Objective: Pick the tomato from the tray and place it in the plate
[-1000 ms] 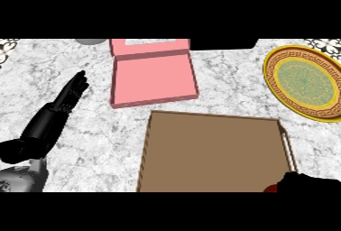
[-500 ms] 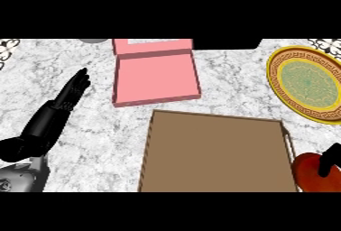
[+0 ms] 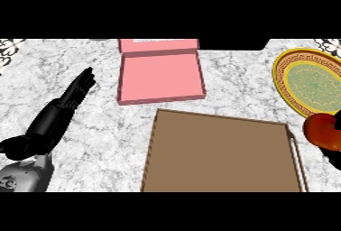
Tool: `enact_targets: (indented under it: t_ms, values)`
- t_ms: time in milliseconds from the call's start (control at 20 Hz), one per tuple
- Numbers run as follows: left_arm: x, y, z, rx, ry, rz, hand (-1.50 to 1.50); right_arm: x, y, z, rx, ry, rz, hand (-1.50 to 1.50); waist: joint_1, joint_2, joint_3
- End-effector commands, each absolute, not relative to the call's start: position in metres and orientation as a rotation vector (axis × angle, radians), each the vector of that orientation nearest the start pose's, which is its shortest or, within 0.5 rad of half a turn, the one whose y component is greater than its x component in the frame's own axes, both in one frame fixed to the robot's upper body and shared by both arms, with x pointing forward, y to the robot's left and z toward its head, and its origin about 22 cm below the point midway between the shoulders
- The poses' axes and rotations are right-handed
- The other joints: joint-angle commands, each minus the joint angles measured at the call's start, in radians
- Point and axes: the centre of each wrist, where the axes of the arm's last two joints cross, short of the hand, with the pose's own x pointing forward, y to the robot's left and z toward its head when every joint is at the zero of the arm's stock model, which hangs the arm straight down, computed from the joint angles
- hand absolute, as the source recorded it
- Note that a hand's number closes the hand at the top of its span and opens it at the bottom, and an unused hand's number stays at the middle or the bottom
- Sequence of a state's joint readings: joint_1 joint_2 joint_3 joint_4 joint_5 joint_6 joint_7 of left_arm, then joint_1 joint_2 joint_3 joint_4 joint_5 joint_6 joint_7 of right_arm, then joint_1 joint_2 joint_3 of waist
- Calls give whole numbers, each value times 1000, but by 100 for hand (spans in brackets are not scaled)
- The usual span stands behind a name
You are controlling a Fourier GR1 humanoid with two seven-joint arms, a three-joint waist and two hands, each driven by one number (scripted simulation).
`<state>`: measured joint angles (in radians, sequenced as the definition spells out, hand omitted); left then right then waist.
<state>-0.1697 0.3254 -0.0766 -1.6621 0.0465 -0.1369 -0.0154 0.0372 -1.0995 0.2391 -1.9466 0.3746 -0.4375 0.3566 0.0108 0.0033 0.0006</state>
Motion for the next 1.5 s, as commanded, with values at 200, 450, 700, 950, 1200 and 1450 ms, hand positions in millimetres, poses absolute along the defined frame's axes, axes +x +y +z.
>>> enact_targets:
  t_ms: [200, 450, 700, 950, 1200, 1450]
  values:
    - [268, 254, 88, 13, -1780, -474, 0, 279, -376, 136, -1204, -1585, 745, 150, 13, 1, 1]
    - [282, 259, 74, -16, -1782, -468, 0, 314, -405, 120, -1237, -1519, 785, 150, 12, 4, 0]
    - [280, 245, 87, -24, -1791, -495, 0, 326, -433, 87, -1173, -1306, 753, 150, 31, 10, 2]
    - [276, 251, 83, -9, -1788, -465, 0, 356, -434, 79, -1097, -1221, 769, -150, 35, 8, 1]
    - [280, 255, 72, -1, -1796, -483, 0, 360, -439, 59, -1088, -1383, 726, -150, 25, 9, 2]
    - [269, 259, 78, -17, -1801, -492, 0, 358, -453, 63, -1024, -1537, 653, -150, 32, 8, 3]
